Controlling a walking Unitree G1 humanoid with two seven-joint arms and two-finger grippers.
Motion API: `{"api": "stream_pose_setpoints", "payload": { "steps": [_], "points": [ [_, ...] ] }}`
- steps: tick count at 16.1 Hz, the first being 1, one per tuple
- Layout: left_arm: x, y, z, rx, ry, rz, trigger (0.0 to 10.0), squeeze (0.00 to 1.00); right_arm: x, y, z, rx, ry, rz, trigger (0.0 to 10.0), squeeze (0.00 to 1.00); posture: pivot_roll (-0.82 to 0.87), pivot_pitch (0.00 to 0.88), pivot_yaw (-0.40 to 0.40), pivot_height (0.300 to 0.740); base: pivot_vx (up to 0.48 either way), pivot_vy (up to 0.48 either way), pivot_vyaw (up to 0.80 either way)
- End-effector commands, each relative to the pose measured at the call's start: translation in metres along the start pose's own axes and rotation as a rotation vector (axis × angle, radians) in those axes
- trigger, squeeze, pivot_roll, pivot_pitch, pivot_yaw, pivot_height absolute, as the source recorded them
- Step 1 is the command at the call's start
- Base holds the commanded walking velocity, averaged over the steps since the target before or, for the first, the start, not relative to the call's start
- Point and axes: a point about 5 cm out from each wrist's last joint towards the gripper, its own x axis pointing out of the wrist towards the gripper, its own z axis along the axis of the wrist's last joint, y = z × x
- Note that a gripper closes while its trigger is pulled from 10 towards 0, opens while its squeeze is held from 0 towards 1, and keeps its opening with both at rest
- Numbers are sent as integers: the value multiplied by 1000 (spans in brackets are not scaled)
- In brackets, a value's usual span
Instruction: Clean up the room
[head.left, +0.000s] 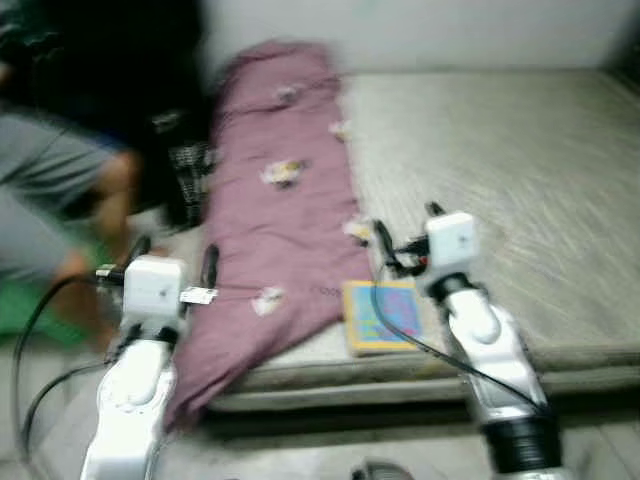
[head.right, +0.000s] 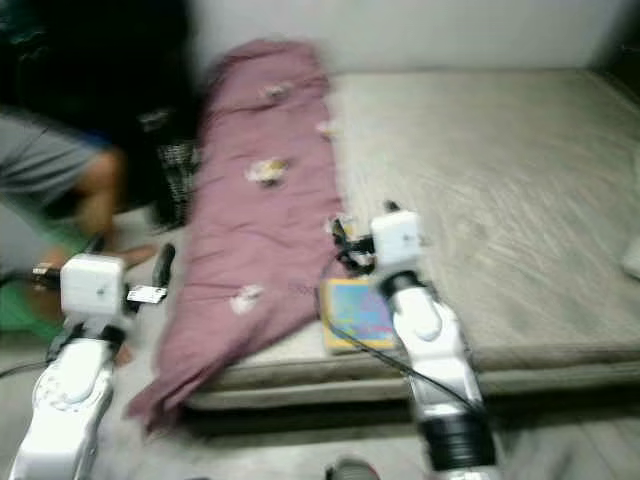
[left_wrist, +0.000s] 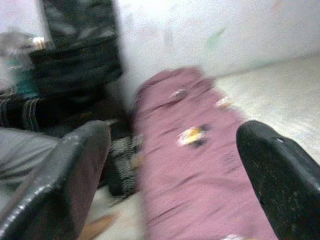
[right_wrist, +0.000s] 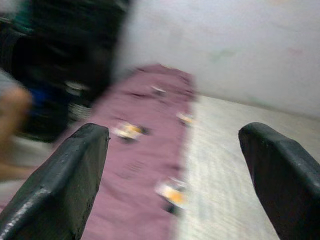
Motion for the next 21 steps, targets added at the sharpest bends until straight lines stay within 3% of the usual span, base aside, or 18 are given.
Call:
{"api": "stream_pose_setpoints", "payload": {
  "steps": [1, 8, 11, 21],
  "points": [
    [-4, 7, -3, 24, 20, 17, 10000, 0, 4, 5, 7, 13, -29, 8, 10000, 0, -32, 30, -15, 740, 0, 0, 0],
    [-6, 6, -4, 45, 22, 26, 10000, 0, 3, 7, 3, 0, -23, 9, 10000, 0, -21, 29, -17, 740, 0, 0, 0],
    [-5, 5, -4, 46, 21, 18, 10000, 0, 6, 10, 4, 7, -28, 8, 10000, 0, -20, 43, -11, 740, 0, -265, 800],
    [-2, 5, -3, 37, 16, 15, 10000, 0, 13, 7, 7, 6, -44, -5, 10000, 0, -22, 36, -13, 740, 0, -360, 0]
  ]
}}
